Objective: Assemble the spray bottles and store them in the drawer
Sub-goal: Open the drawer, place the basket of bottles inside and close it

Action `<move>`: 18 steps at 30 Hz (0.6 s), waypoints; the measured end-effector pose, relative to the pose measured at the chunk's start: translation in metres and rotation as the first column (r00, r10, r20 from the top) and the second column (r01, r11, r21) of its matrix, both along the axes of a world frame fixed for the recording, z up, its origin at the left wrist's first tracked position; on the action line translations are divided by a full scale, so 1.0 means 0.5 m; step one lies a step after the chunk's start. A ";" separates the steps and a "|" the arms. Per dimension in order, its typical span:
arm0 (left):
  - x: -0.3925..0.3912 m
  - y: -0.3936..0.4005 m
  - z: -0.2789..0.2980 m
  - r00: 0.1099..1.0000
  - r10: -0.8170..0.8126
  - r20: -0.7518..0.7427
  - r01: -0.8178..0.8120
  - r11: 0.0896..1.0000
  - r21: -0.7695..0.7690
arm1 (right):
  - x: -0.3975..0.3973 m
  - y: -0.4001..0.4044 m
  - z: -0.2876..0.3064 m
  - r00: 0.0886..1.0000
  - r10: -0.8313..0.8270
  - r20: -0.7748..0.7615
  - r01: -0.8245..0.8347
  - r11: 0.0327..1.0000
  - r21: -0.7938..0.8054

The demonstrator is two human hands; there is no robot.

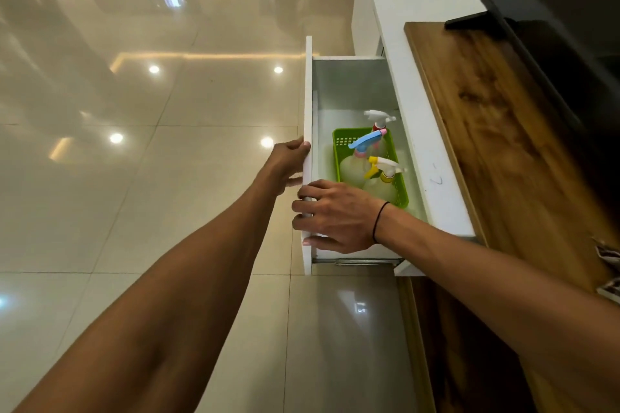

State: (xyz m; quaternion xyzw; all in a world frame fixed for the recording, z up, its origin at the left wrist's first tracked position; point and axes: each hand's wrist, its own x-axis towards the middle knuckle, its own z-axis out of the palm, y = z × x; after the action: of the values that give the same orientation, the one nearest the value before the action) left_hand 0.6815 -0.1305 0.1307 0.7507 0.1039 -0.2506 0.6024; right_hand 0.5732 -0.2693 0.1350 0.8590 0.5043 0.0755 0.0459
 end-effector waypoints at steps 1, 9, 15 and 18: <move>-0.008 -0.011 0.005 1.000 -0.018 -0.019 0.018 1.000 0.010 | -0.003 -0.011 0.002 1.000 -0.002 -0.001 0.002 1.000 -0.014; -0.045 -0.110 0.018 0.996 -0.065 -0.061 0.069 0.996 0.062 | -0.037 -0.096 0.006 0.998 -0.059 0.006 0.059 0.992 -0.112; -0.061 -0.167 0.009 0.994 -0.102 -0.036 0.104 0.992 0.069 | -0.061 -0.147 0.009 0.994 -0.110 0.003 0.109 0.983 -0.151; -0.074 -0.191 0.007 0.992 -0.122 -0.043 0.124 0.991 0.041 | -0.071 -0.171 0.019 0.993 -0.118 0.021 0.120 0.976 -0.182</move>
State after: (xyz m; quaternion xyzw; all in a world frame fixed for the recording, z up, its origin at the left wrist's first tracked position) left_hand 0.6445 -0.2260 0.1339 0.7634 0.0751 -0.3003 0.5669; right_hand 0.5378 -0.3550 0.1445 0.8793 0.4567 0.0303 0.1318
